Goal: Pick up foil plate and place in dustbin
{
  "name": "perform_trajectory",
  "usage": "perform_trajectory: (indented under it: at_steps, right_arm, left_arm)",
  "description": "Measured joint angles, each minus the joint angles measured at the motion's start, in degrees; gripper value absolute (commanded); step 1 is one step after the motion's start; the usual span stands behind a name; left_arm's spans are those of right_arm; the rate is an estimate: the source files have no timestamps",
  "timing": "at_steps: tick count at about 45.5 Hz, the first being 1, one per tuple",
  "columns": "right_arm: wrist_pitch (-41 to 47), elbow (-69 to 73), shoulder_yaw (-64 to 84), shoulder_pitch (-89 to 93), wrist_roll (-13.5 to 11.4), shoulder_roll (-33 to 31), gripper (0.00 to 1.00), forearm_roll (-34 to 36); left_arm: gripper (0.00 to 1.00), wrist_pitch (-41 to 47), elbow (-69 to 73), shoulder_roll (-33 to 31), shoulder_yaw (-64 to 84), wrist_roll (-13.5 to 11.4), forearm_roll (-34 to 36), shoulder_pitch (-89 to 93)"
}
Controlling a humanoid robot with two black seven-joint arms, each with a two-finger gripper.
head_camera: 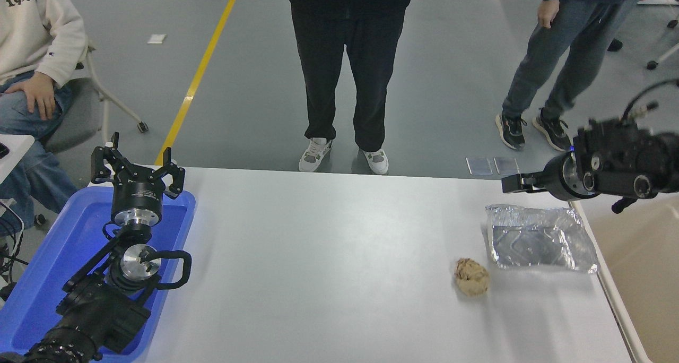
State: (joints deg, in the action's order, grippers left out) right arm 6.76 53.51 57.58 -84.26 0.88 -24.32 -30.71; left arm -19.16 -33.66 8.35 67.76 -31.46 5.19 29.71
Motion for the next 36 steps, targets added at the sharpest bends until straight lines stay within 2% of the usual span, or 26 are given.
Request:
perform_trajectory:
  at_steps: [15, 36]
  right_arm:
    - [-2.01, -12.23, -2.27, 11.71, 0.75, -0.23, 1.00, -2.72]
    - [-2.50, -25.73, -4.52, 22.50, 2.04, 0.01, 1.00, -2.64]
  left_arm:
    - [0.99, 0.00, 0.00, 0.00, 0.00, 0.00, 0.00, 0.00]
    - [0.99, 0.00, 0.00, 0.02, 0.00, 0.00, 0.00, 0.00]
